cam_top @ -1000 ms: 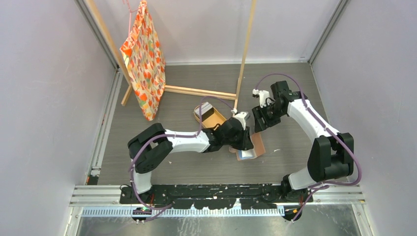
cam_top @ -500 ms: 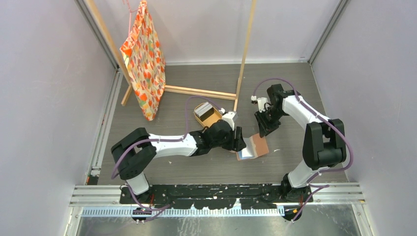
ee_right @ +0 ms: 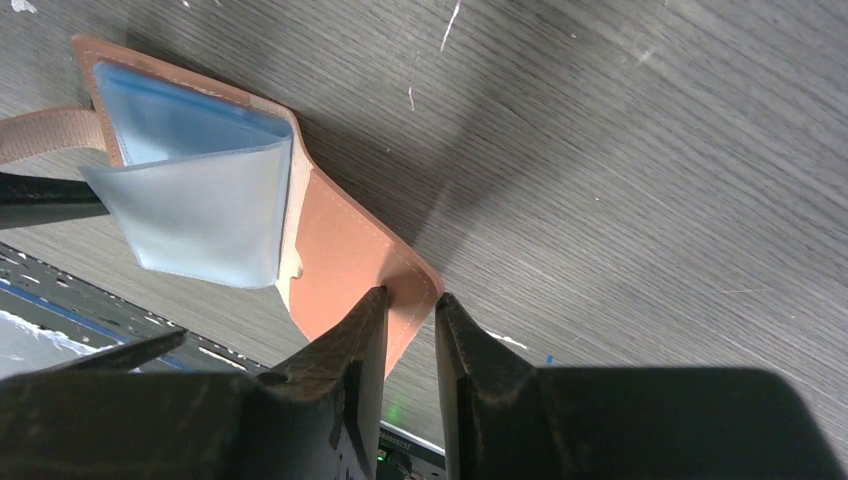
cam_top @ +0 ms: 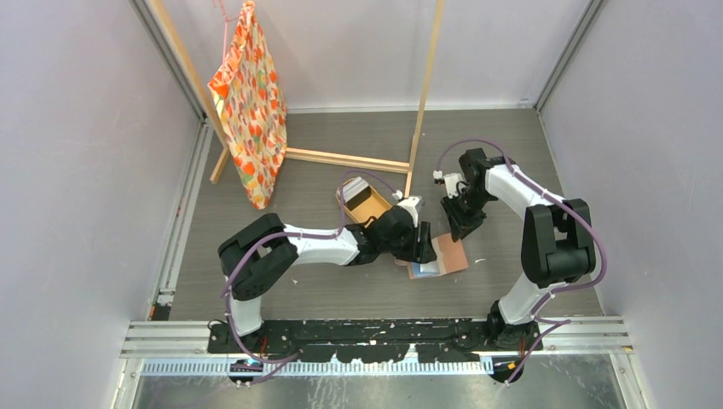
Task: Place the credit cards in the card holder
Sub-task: Open the card holder at the center of the board.
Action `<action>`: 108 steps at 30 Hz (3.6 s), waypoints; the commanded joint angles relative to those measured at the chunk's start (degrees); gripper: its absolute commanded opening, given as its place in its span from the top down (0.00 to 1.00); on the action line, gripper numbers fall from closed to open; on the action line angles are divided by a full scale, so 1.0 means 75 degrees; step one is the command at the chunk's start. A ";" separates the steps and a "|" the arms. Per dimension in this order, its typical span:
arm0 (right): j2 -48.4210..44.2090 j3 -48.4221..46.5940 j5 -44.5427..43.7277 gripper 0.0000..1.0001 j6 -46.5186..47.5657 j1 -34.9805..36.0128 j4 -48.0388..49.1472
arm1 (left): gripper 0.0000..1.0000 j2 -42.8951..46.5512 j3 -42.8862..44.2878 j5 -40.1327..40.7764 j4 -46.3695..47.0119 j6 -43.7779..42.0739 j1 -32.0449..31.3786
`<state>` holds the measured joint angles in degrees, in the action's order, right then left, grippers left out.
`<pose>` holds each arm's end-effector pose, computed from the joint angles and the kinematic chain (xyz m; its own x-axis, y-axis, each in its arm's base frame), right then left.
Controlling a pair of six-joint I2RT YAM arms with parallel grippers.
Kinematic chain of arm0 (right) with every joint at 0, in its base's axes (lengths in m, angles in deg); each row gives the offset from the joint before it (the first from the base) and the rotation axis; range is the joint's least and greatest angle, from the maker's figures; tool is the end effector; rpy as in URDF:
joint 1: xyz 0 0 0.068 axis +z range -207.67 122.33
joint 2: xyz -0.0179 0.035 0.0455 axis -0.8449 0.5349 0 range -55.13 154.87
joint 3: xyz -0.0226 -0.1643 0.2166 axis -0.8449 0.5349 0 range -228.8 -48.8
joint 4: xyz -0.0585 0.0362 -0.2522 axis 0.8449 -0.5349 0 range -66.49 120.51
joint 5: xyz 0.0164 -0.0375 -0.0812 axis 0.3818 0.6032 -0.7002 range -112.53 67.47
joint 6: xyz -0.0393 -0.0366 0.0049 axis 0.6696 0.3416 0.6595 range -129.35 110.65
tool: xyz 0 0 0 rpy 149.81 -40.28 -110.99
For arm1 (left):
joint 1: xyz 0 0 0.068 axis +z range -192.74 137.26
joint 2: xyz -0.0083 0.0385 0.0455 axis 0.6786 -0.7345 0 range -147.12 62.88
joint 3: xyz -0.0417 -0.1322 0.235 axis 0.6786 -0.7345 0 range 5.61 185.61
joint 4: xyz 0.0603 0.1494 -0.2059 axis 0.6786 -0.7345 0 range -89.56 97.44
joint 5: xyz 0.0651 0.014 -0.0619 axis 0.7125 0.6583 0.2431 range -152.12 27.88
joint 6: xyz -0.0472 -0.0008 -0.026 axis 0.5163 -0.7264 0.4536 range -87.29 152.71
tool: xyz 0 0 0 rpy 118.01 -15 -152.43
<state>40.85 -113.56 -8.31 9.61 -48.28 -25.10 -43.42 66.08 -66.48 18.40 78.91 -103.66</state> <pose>0.2887 0.0565 0.1921 -0.8760 -0.4640 -0.1318 -0.4822 0.8495 0.2139 0.1909 -0.3489 0.1705 -0.8432 0.0355 -0.5365 0.4237 0.6582 -0.6223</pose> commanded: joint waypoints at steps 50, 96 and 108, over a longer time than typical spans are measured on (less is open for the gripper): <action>0.1822 -0.0453 0.0797 0.80 -0.0182 0.0423 -0.0406 | 0.52 -0.0628 -0.0778 -0.1314 0.3990 0.1399 0.0147; 0.1004 -0.0531 0.1826 0.77 0.0131 0.0573 -0.0564 | 1.00 -0.0582 -0.3639 -0.0018 0.7923 0.3710 0.0300; 0.0123 -0.0514 0.2606 0.61 0.0168 0.0015 -0.0572 | 1.00 -0.0172 -0.3879 -0.0496 0.9472 0.3022 0.0448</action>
<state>45.77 -116.70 6.47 10.10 -46.11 -29.35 -48.28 37.14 -68.08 80.04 105.33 -100.62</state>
